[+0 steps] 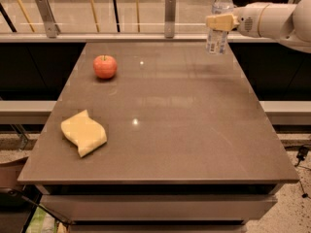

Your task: Pick blue plastic bottle

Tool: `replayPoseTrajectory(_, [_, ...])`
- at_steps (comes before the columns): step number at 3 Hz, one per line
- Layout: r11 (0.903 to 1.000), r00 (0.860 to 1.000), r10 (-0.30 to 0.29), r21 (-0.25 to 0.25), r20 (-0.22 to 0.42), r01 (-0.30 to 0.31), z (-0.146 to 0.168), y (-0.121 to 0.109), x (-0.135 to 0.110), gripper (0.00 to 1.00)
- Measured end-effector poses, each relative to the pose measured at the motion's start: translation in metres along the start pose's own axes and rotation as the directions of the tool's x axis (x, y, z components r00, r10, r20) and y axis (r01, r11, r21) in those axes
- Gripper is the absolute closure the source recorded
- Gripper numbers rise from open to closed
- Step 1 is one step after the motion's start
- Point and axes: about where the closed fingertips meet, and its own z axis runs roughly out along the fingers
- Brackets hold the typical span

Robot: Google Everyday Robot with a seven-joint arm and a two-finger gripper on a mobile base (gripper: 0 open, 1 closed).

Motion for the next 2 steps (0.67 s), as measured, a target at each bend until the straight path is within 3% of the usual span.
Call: replayPoseTrajectory(2, [0.9952,0.998,-0.07,-0.069,0.012,0.07,-0.005,0.017,-0.033,1.0])
